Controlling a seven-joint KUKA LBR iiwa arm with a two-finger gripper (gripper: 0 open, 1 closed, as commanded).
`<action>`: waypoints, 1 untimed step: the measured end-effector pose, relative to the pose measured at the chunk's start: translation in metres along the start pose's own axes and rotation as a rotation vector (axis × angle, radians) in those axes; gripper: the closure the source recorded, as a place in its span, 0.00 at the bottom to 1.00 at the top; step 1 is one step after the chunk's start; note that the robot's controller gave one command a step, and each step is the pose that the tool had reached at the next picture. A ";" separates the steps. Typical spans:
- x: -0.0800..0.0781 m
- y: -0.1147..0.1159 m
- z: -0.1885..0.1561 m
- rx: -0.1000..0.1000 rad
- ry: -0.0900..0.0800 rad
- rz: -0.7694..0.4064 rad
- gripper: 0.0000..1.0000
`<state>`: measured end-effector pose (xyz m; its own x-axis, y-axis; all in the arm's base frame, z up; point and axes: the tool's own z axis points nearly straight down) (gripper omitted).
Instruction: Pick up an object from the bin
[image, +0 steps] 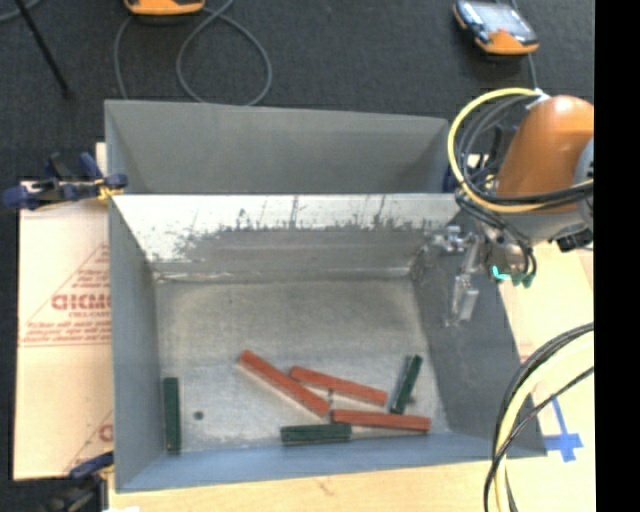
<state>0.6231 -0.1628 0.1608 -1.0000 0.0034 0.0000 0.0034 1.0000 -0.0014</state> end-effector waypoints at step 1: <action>0.060 0.008 0.089 -0.007 -0.007 -0.577 0.00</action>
Offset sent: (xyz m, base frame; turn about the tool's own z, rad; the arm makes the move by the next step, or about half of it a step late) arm -0.0620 0.0044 -0.0908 -0.5795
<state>0.5632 -0.1546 0.0719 -0.8396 -0.5431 -0.0080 -0.5431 0.8397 0.0030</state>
